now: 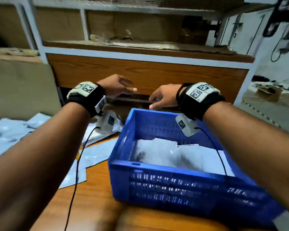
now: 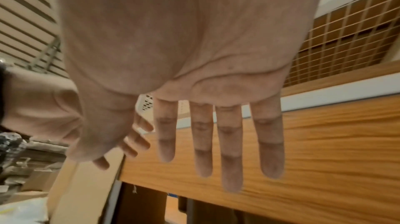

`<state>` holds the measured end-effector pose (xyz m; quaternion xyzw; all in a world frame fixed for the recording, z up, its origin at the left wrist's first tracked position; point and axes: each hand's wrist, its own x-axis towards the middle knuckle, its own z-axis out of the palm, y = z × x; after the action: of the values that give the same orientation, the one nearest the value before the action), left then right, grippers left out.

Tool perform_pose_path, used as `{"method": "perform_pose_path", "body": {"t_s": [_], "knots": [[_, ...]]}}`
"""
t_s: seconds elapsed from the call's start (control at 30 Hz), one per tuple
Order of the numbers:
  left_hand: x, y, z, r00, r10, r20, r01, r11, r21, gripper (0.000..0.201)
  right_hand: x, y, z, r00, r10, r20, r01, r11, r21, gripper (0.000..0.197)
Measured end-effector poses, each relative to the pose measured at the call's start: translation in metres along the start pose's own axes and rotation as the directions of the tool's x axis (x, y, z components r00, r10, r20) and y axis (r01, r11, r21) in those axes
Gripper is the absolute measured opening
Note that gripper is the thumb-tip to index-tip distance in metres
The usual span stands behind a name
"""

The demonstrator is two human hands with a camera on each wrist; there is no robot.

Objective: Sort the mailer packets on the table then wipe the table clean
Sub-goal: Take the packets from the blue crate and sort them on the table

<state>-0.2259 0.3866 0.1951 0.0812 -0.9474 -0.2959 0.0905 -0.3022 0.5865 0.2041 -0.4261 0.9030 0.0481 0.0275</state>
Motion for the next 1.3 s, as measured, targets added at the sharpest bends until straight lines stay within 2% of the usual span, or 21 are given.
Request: {"method": "perform_pose_path", "body": {"t_s": [0.1, 0.17, 0.27, 0.4, 0.47, 0.53, 0.63, 0.7, 0.8, 0.87, 0.93, 1.03, 1.13, 1.2, 1.3], "knots": [[-0.021, -0.053, -0.029, 0.998, -0.051, -0.030, 0.050, 0.999, -0.011, 0.053, 0.021, -0.052, -0.016, 0.997, -0.031, -0.067, 0.033, 0.999, 0.025, 0.056], [-0.039, -0.097, -0.038, 0.994, -0.109, 0.001, 0.109, 0.994, 0.025, 0.055, 0.038, -0.090, -0.018, 0.995, -0.070, -0.072, 0.072, 0.997, 0.027, 0.055], [-0.074, -0.172, -0.034, 0.978, -0.183, 0.100, 0.181, 0.983, 0.030, 0.054, 0.069, -0.153, -0.010, 0.992, -0.123, 0.002, 0.123, 0.992, 0.011, 0.053], [-0.122, -0.261, -0.012, 0.945, -0.266, 0.189, 0.239, 0.959, 0.154, 0.052, 0.119, -0.222, 0.012, 0.994, -0.099, 0.046, 0.098, 0.995, 0.017, 0.048], [-0.140, -0.293, 0.002, 0.918, -0.290, 0.270, 0.240, 0.949, 0.202, 0.059, 0.142, -0.248, 0.030, 0.995, -0.067, 0.073, 0.065, 0.998, 0.027, 0.047], [-0.152, -0.315, 0.014, 0.884, -0.287, 0.370, 0.198, 0.945, 0.259, 0.070, 0.168, -0.264, 0.060, 0.988, -0.008, 0.151, 0.009, 1.000, 0.000, 0.049], [-0.163, -0.333, 0.027, 0.814, -0.289, 0.504, 0.120, 0.933, 0.340, 0.086, 0.194, -0.276, 0.115, 0.960, 0.136, 0.243, -0.137, 0.991, -0.013, 0.061], [-0.169, -0.339, 0.038, 0.790, -0.289, 0.540, 0.058, 0.913, 0.403, 0.091, 0.197, -0.278, 0.149, 0.928, 0.182, 0.325, -0.197, 0.980, 0.012, 0.063], [-0.175, -0.347, 0.046, 0.818, -0.280, 0.502, 0.010, 0.880, 0.476, 0.088, 0.196, -0.271, 0.202, 0.883, 0.252, 0.395, -0.302, 0.951, 0.071, 0.060], [-0.178, -0.350, 0.047, 0.836, -0.253, 0.487, -0.019, 0.874, 0.486, 0.082, 0.194, -0.266, 0.239, 0.837, 0.390, 0.384, -0.441, 0.896, 0.050, 0.066], [-0.179, -0.352, 0.047, 0.834, -0.234, 0.500, -0.053, 0.868, 0.494, 0.080, 0.187, -0.270, 0.262, 0.824, 0.435, 0.364, -0.493, 0.867, 0.079, 0.061], [-0.179, -0.354, 0.043, 0.853, -0.194, 0.484, -0.061, 0.885, 0.462, 0.069, 0.178, -0.278, 0.267, 0.806, 0.504, 0.311, -0.574, 0.795, 0.196, 0.049], [-0.180, -0.356, 0.041, 0.887, -0.151, 0.436, -0.054, 0.904, 0.423, 0.055, 0.179, -0.269, 0.266, 0.828, 0.502, 0.249, -0.558, 0.777, 0.292, 0.033], [-0.179, -0.357, 0.037, 0.895, -0.153, 0.419, -0.049, 0.900, 0.433, 0.050, 0.175, -0.261, 0.260, 0.827, 0.525, 0.202, -0.563, 0.770, 0.301, 0.024], [-0.175, -0.362, 0.030, 0.898, -0.196, 0.394, -0.009, 0.887, 0.462, 0.036, 0.163, -0.249, 0.252, 0.832, 0.514, 0.208, -0.553, 0.798, 0.239, 0.026]]}}
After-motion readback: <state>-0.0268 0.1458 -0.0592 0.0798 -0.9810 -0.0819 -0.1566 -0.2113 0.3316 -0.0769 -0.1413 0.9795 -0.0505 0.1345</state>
